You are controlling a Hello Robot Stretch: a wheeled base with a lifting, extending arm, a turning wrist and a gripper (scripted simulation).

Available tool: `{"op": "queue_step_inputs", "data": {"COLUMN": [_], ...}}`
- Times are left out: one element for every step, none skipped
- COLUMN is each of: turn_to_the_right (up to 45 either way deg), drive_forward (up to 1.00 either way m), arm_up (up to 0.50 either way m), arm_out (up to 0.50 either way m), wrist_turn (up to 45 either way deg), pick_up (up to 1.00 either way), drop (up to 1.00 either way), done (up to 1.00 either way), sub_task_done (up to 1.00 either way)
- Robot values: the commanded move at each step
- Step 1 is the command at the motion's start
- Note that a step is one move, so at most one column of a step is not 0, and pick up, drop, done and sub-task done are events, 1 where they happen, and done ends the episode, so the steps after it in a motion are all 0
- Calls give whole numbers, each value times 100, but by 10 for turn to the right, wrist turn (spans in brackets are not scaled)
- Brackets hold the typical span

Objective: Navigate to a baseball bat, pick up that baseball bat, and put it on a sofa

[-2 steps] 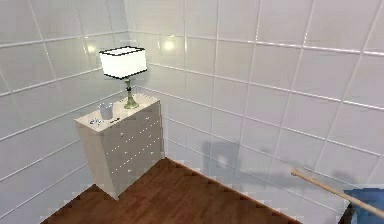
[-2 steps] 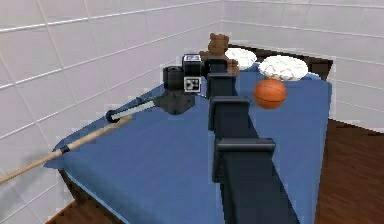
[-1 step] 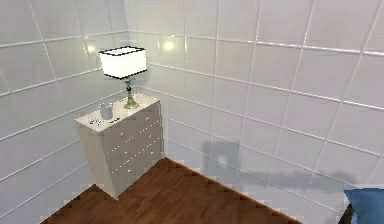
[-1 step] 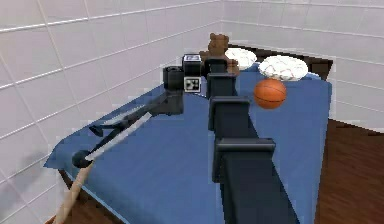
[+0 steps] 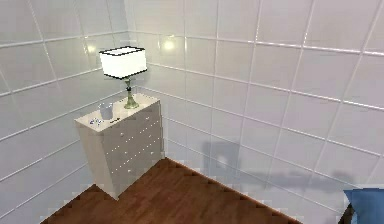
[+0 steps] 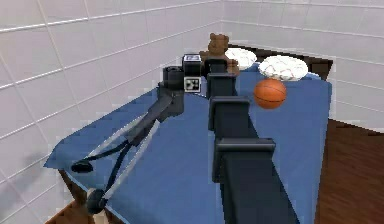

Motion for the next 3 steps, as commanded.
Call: {"op": "queue_step_inputs", "data": {"turn_to_the_right": [0,-450,-180], "drive_forward": [0,0,0], "arm_up": [0,0,0], "arm_out": [-26,0,0], "wrist_turn": [0,0,0], "pick_up": [0,0,0], "drop": [0,0,0], "done": [0,0,0], "sub_task_done": [0,0,0]}}
